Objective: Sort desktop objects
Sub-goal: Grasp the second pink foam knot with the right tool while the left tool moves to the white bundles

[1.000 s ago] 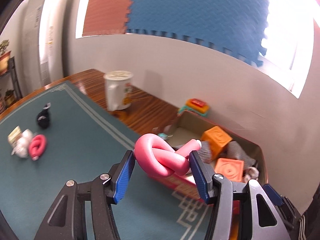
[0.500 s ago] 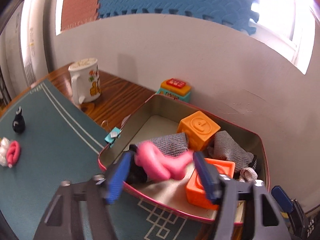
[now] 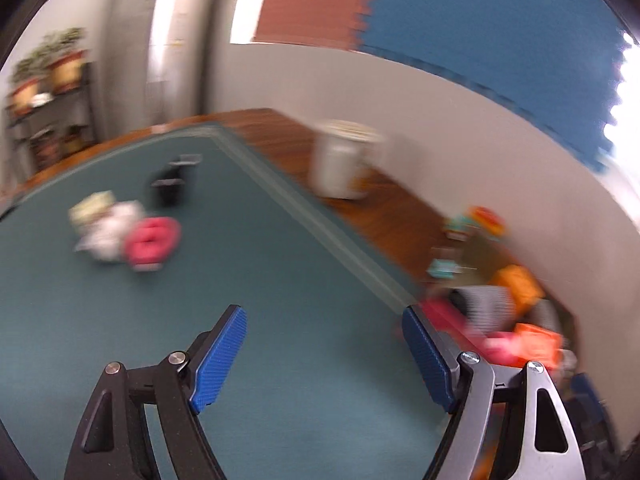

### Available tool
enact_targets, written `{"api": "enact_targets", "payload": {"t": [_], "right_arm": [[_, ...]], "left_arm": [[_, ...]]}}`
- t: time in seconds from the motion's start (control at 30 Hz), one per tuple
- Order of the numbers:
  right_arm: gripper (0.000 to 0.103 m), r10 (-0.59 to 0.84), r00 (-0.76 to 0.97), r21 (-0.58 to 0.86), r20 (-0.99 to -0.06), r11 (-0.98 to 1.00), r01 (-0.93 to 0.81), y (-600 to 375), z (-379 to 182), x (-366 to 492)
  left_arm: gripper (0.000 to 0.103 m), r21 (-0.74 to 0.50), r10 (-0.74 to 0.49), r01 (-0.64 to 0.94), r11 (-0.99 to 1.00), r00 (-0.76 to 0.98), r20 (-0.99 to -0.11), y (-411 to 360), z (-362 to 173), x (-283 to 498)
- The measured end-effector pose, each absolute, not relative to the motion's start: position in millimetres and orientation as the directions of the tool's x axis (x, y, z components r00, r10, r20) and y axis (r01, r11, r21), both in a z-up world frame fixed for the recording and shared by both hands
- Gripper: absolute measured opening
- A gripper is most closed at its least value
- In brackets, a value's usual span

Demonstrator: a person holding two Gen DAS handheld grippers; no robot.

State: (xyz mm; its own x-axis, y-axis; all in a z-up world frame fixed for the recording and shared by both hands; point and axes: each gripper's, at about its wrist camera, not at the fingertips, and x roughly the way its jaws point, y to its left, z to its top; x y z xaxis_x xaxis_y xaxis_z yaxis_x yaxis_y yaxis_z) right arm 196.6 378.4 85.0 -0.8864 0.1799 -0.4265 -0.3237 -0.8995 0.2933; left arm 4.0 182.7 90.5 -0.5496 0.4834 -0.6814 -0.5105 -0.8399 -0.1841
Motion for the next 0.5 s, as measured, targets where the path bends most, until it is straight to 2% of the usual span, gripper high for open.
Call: {"api": "enact_targets", "payload": {"t": [0.17, 0.33, 0.5], "right_arm": [[0.075, 0.07, -0.901, 0.256, -0.429, -0.947, -0.196, 336, 101, 144], [0.075, -0.045, -0.876, 0.255, -0.481, -0.963, -0.091, 301, 106, 81], [0.075, -0.118, -0.838, 0.256, -0.533, -0.966, -0.027, 272, 107, 19]], "left_arm": [[0.082, -0.154, 0.328, -0.312, -0.937, -0.642, -0.694, 89, 81, -35], [0.082, -0.176, 0.238, -0.161, -0.971, -0.67, -0.703, 11, 71, -64], [0.082, -0.169, 0.185, -0.09, -0.981, -0.672, -0.717, -32, 65, -83]]}}
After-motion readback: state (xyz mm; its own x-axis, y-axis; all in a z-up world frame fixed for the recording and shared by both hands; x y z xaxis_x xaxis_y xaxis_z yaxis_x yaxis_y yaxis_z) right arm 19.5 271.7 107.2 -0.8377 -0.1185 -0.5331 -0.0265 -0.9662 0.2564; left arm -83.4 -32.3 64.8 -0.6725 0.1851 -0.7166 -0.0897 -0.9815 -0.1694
